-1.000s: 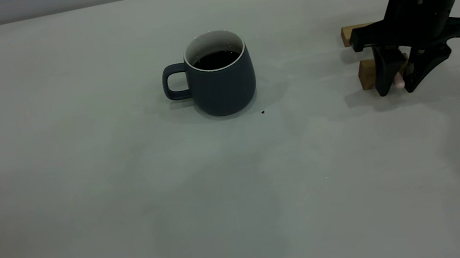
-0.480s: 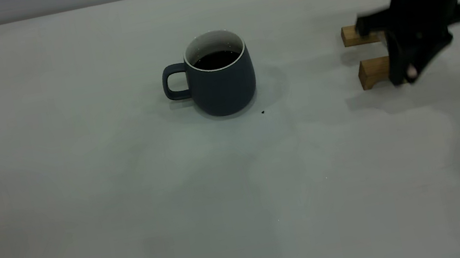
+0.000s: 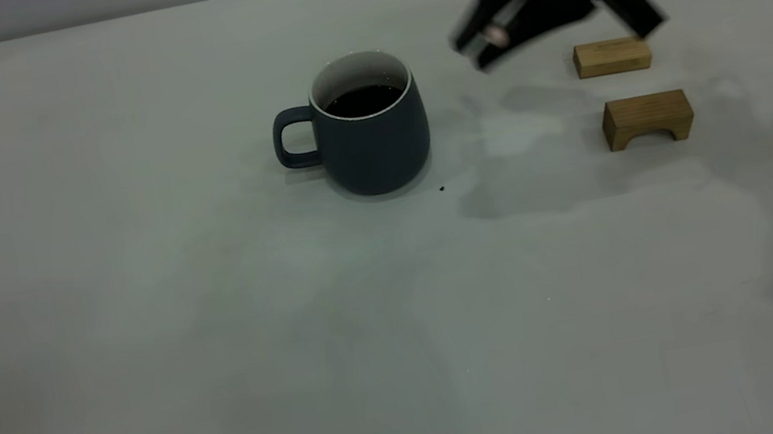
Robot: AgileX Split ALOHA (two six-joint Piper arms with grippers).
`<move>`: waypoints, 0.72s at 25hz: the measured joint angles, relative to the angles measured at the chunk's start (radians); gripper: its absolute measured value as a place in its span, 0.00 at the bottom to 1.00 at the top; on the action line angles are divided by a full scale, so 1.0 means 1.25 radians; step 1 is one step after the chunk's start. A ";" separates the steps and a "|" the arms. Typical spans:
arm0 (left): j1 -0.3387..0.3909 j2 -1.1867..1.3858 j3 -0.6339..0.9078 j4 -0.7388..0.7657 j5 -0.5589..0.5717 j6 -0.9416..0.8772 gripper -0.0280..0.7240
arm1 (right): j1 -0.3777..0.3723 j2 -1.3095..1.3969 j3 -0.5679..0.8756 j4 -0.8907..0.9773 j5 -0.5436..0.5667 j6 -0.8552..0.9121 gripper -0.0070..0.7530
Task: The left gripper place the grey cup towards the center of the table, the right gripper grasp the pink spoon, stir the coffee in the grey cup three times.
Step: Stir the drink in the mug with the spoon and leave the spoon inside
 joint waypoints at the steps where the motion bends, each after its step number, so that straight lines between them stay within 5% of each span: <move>1: 0.000 0.000 0.000 0.000 0.000 0.000 0.79 | 0.001 0.006 0.000 0.044 0.019 -0.004 0.18; 9: 0.000 0.000 0.000 0.000 0.000 0.000 0.79 | 0.008 0.023 0.000 0.311 0.056 0.072 0.18; 18: 0.000 0.000 0.000 0.000 0.000 0.000 0.79 | 0.035 0.024 0.000 0.426 0.056 0.660 0.18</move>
